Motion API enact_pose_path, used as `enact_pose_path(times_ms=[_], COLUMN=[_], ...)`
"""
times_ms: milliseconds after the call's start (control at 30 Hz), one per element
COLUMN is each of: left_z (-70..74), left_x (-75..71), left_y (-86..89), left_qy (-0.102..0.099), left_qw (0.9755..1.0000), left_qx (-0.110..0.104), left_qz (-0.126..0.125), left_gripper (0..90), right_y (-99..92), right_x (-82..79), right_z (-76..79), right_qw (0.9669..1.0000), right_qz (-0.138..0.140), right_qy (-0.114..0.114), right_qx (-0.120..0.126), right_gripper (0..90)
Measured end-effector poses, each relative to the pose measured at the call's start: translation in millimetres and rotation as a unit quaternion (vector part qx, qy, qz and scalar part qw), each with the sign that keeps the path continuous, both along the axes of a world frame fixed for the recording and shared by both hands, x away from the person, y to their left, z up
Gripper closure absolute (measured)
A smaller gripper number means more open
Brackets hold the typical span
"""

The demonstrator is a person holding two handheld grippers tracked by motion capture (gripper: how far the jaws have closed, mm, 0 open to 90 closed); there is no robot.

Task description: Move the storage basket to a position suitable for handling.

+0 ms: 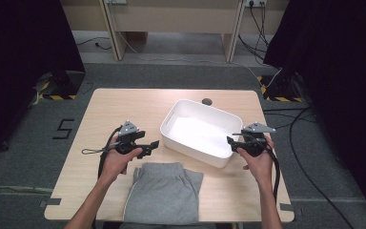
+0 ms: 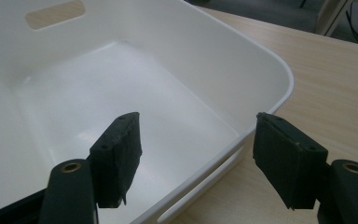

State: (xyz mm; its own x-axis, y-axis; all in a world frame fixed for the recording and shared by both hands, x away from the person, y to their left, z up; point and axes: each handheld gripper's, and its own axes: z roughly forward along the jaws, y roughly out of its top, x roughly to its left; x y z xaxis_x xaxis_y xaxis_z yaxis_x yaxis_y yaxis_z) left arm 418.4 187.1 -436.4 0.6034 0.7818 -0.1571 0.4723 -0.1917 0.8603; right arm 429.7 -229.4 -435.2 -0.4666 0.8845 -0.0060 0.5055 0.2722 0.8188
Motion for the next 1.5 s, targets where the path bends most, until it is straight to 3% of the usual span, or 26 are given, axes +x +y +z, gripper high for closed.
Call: enact_pose_path(times_ms=[167,433,467,567,633,733,833,900,1000,1100,1233,1500], left_z=[0.6,-5.3,-5.9,-10.4,-14.0,-16.8,-16.3,-17.0,-17.4,-17.3,-14.2,-15.3], left_x=[20.9,55.1,58.0,63.9,64.7,60.8,54.2,50.4,45.4,42.8,39.7,40.1], left_y=[-18.1,-33.9,-34.9,-37.5,-36.4,-29.4,-23.0,-18.7,-9.6,-3.2,-0.3,5.2], left_qy=[0.017,0.032,0.032,0.037,0.042,0.045,0.033,0.028,0.028,0.029,0.022,0.031], left_qw=[0.9998,0.9993,0.9993,0.9988,0.9984,0.9986,0.9986,0.9981,0.9981,0.9979,0.9967,0.9969], left_qx=[0.003,0.009,0.015,0.03,0.038,0.027,0.042,0.054,0.054,0.057,0.079,0.071], left_qz=[-0.005,0.014,0.012,0.008,0.001,-0.005,-0.007,-0.007,-0.007,-0.006,0.005,0.012], left_gripper=[25.8,28.6,30.5,34.3,36.7,40.8,46.7,47.2,47.1,46.2,44.5,43.7], right_y=[-0.7,-4.8,-3.7,-2.6,-1.3,2.8,10.1,17.4,26.8,34.1,43.5,49.7], right_x=[6.2,15.8,17.2,19.4,21.4,25.9,31.1,35.0,39.7,44.5,53.6,65.8], right_z=[-6.8,-16.8,-19.0,-20.9,-21.6,-23.0,-23.9,-24.5,-24.5,-25.5,-24.4,-23.1], right_qw=[0.9999,0.9997,0.9996,0.9996,0.9997,0.9998,0.9999,1.0,0.9999,0.9999,0.9997,0.9995], right_qz=[-0.008,-0.018,-0.018,-0.02,-0.018,-0.013,-0.005,0.001,0.007,0.012,0.022,0.029], right_qy=[0.007,0.018,0.02,0.018,0.016,0.011,0.011,0.009,0.006,0.004,0.008,0.01], right_qx=[-0.005,0.0,-0.01,-0.009,-0.007,-0.004,0.001,-0.004,-0.015,-0.008,-0.006,0.001], right_gripper=[36.2,38.7,38.5,37.9,38.3,39.7,41.3,42.4,44.7,45.0,45.9,48.6])
